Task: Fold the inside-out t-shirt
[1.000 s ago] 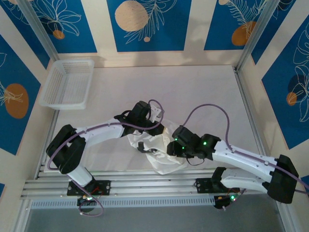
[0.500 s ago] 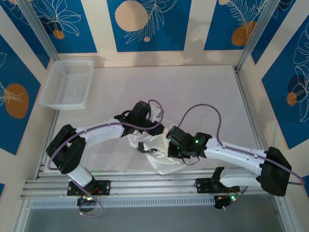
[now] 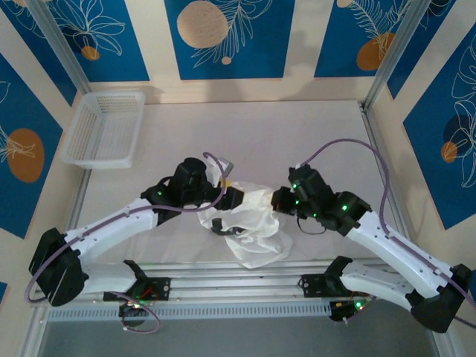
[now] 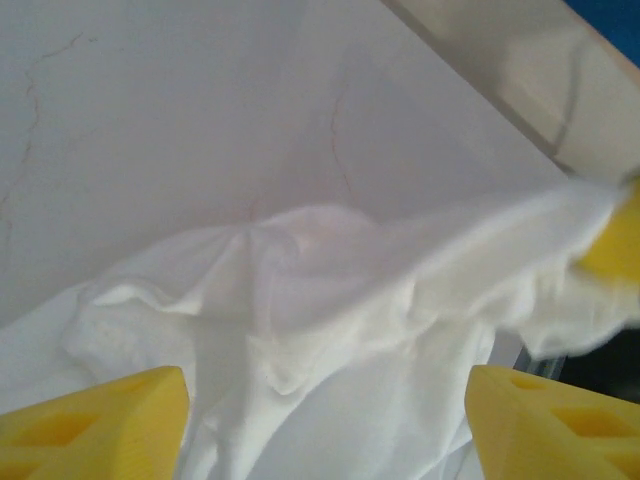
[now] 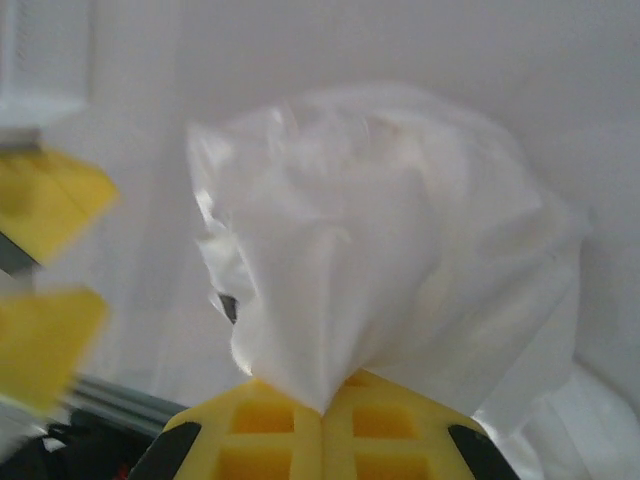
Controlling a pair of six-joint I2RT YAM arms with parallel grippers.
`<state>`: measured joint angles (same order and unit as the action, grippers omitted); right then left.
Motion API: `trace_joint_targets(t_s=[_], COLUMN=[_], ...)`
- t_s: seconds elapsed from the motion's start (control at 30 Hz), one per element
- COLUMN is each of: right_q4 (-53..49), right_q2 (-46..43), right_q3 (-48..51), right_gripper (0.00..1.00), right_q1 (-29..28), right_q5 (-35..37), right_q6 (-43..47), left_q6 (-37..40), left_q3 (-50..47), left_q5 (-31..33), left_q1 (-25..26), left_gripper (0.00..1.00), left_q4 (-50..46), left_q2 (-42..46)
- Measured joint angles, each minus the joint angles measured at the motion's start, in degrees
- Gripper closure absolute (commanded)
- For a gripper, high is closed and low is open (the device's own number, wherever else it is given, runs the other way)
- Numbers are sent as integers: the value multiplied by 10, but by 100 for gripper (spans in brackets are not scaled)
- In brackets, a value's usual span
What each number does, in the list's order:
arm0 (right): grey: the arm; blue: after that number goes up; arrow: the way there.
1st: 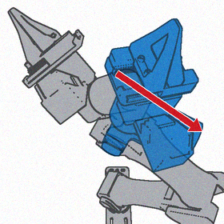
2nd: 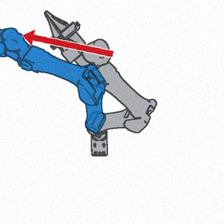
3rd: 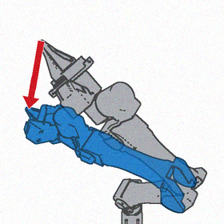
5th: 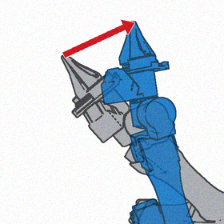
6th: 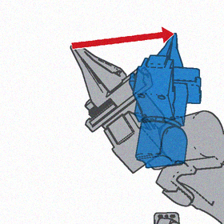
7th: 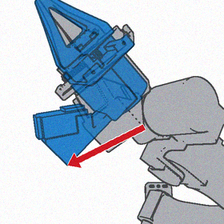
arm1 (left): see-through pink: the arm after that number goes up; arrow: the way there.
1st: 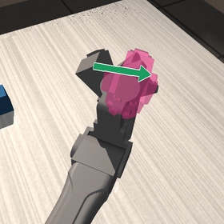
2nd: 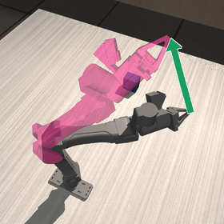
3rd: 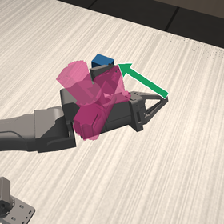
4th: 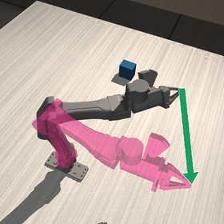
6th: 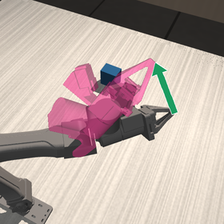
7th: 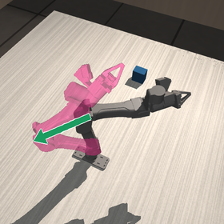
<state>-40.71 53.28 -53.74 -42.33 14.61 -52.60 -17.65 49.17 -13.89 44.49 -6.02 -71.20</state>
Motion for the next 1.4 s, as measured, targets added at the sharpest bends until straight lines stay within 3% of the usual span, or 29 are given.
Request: trace_joint_targets(t_s=[0.1,0.2,0.23,0.3,0.33,0.4,0.5,0.6,0.83,0.97,1.17,1.23,1.33,1.4], right_q4=[11,15,15,9,7,0,-14,-33,-51,-50,18,25,24,23], right_q2=[12,24,25,25,24,23,21,21,20,14,-40,-53,-78,-93], right_q3=[-17,-25,-27,-35,-40,-50,-56,-56,-56,-50,125,197,259,266], right_gripper=[98,97,97,90,89,88,100,100,100,100,100,100,99,82], right_q1=[38,62,68,85,95,122,165,191,192,192,190,186,183,181], right_q5=[-38,-73,-79,-97,-103,-113,-127,-148,-179,-179,-201,-209,-215,-220], right_q6=[19,32,34,39,42,47,60,69,82,83,32,7,-21,-30], left_q6=[-2,-20,-29,-45,-51,-60,-63,-57,-27,-10,-3,-4,-3,-8], left_q3=[-41,-89,-96,-101,-101,-98,-86,-70,-10,24,53,53,48,39], left_q5=[0,0,1,12,21,47,87,120,140,141,160,165,155,132], left_q1=[2,6,7,8,8,8,4,-14,-106,-124,-135,-146,-165,-173], left_gripper=[17,20,28,81,100,100,100,100,100,100,95,90,64,50], left_q4=[-9,-18,-23,-33,-33,-36,-57,-87,-113,-122,-115,-111,-103,-93], left_q2=[-22,-70,-89,-132,-145,-155,-143,-108,-42,-43,-66,-82,-102,-106])
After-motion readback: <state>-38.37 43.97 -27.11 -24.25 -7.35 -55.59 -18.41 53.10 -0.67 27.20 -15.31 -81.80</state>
